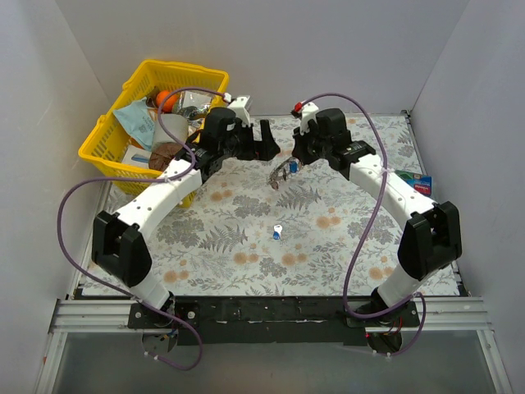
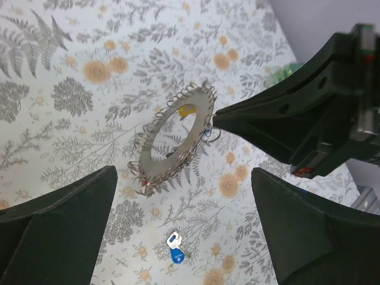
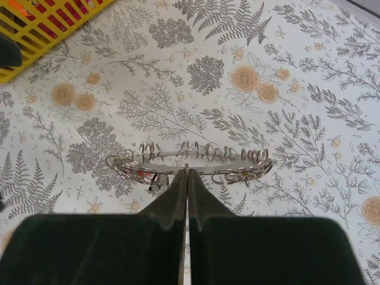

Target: Put the keys on the keyring

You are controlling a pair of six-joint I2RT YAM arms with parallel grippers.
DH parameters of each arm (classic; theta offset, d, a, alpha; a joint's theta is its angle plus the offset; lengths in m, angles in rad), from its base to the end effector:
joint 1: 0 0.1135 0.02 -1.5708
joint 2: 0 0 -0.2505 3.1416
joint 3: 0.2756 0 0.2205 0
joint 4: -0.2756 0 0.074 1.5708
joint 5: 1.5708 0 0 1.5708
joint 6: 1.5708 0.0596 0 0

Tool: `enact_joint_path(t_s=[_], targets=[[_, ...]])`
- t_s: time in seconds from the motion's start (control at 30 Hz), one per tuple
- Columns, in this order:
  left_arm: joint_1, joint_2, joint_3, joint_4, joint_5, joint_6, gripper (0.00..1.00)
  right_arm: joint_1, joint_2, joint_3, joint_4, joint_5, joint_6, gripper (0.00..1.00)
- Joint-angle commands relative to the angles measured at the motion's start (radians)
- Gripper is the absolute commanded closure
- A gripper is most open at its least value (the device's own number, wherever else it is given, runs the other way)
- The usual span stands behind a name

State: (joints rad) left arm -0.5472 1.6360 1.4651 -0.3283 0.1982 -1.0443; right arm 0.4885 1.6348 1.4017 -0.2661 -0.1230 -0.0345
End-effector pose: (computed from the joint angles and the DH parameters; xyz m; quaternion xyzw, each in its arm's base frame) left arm 0.3115 -0.2035 0.3231 -0.1615 0.8418 -0.4225 0.2947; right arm 0.3261 0.1816 0.3091 -0.2522 0.8209 0.1662 0.4846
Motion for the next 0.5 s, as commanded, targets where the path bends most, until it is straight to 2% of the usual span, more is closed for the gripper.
enact_joint_path(t_s=[0.0, 0.2, 0.47], targets=[[0.026, -0.107, -0.022, 0.087, 0.03, -0.002, 0.03, 0.001, -0.078, 0.074, 0.054, -0.049, -0.013, 0.99], [0.067, -0.154, -0.063, 0.166, 0.128, -0.012, 0.03, -0.011, -0.151, 0.014, 0.138, -0.133, -0.016, 0.99], [0.135, -0.169, -0.095, 0.218, 0.332, -0.042, 0.02, -0.06, -0.22, -0.056, 0.283, -0.432, 0.054, 0.99]])
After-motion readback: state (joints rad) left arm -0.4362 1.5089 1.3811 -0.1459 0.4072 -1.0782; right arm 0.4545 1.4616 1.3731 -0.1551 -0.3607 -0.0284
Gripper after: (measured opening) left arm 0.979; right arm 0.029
